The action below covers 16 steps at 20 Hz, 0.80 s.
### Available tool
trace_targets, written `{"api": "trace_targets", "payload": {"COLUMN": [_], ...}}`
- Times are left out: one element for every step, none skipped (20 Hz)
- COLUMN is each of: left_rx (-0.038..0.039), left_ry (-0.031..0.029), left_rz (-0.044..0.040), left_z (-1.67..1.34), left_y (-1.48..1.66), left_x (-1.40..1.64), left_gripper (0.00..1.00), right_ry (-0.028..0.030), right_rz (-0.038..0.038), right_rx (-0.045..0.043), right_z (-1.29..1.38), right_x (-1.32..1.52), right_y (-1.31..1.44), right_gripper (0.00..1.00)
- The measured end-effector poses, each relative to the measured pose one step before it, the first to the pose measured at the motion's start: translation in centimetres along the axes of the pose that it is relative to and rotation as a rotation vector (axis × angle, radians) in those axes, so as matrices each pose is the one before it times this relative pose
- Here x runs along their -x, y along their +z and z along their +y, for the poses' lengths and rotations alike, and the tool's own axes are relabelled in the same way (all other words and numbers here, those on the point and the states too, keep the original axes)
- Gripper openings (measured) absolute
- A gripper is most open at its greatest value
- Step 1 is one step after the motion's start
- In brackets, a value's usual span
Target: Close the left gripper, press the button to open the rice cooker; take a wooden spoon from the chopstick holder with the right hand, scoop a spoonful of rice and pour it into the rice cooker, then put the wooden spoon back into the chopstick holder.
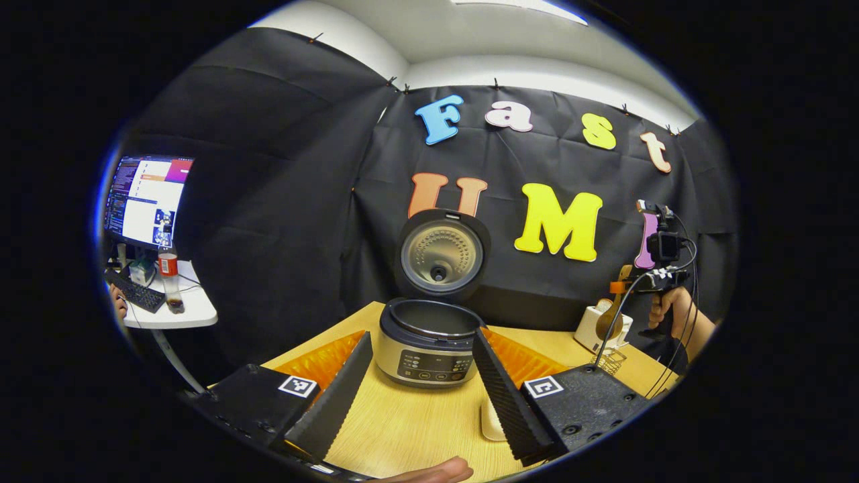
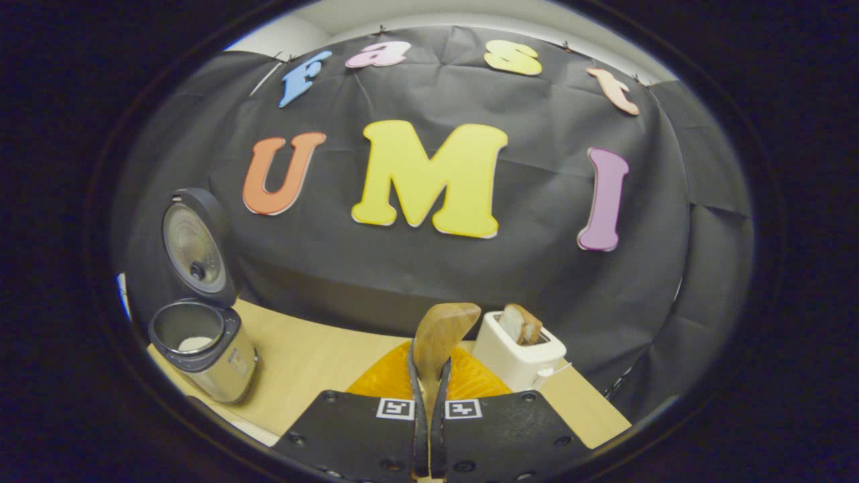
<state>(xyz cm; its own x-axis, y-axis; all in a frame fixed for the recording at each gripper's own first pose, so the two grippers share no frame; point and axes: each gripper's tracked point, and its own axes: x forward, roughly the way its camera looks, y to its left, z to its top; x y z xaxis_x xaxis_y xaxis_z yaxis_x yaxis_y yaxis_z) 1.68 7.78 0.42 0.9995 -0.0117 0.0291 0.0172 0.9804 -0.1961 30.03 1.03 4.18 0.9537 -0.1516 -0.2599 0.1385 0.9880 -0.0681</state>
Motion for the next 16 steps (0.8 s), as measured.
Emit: {"api": "trace_targets", "payload": {"left_rx": [-0.03414, -0.02233, -0.01566, 0.00076, 0.00998, 0.01652, 0.01637, 0.01033, 0.00382, -0.00498, -0.01177, -0.01293, -0.01124, -0.00732, -0.00418, -0.0038], "left_ry": [0.00505, 0.0068, -0.00101, -0.01114, -0.01463, -0.01365, -0.01297, -0.00844, -0.00005, 0.00375, 0.0073, 0.00899, 0.0077, 0.01051, 0.01319, 0.01348], "left_rz": [-0.00519, -0.00548, -0.00026, -0.00094, -0.00145, 0.00449, 0.00554, 0.00417, 0.00436, 0.00727, 0.00738, 0.0085, 0.00943, 0.00376, -0.00206, -0.00352], "left_z": [-0.064, -0.022, -0.196, -0.415, -0.469, -0.505, -0.341, -0.308, -0.073, 0.022, 0.014, 0.089, 0.201, 0.277, 0.22, 0.246], "left_y": [0.113, 0.051, -0.154, -0.106, 0.022, -0.187, -0.168, -0.045, -0.119, -0.207, -0.215, -0.324, -0.29, -0.132, 0.055, 0.133], "left_x": [-0.018, 0.077, -0.011, -0.066, -0.073, -0.101, -0.094, -0.123, -0.067, -0.119, -0.104, -0.074, 0.022, -0.051, -0.032, -0.027], "left_gripper": [0.96, 0.96, 0.96, 0.96, 0.96, 0.96, 0.96, 0.96, 0.96, 0.96, 0.96, 0.96, 0.96, 0.96, 0.96, 0.96], "right_ry": [-0.00525, -0.00922, -0.01603, -0.00127, 0.00343, 0.00939, 0.01656, 0.01989, 0.0153, 0.01028, -0.00265, -0.01019, 0.0002, -0.01273, -0.01478, -0.0285], "right_rz": [0.00965, 0.01111, 0.01415, 0.00582, 0.01275, 0.01885, 0.01926, 0.01761, 0.01722, 0.01764, 0.01283, 0.01124, 0.00078, -0.01836, -0.02574, -0.02341], "right_rx": [-0.01551, -0.02011, -0.04121, -0.02587, -0.02846, -0.02427, -0.02356, -0.02744, -0.0318, -0.0333, -0.02906, -0.02585, -0.01405, 0.00025, 0.00433, 0.00617], "right_z": [-1.173, -1.244, -1.442, -0.753, -0.648, -0.346, -0.188, -0.113, -0.172, -0.279, -0.485, -0.744, -0.499, -0.419, -0.579, -0.761], "right_x": [-0.463, -0.47, -0.439, -0.256, 0.058, -0.087, -0.002, -0.215, -0.292, -0.425, -0.23, -0.304, 0.178, -0.014, -0.025, 0.04], "right_y": [-0.937, -1.067, -1.094, -0.757, -1.464, -1.317, -1.274, -1.118, -0.935, -0.724, -0.667, -0.609, -0.312, 0.204, 0.411, 0.483], "right_gripper": [0.02, 0.02, 0.02, 0.02, 0.02, 0.02, 0.02, 0.02, 0.02, 0.02, 0.04, 0.05, 0.11, 0.12, 0.2, 0.24]}}
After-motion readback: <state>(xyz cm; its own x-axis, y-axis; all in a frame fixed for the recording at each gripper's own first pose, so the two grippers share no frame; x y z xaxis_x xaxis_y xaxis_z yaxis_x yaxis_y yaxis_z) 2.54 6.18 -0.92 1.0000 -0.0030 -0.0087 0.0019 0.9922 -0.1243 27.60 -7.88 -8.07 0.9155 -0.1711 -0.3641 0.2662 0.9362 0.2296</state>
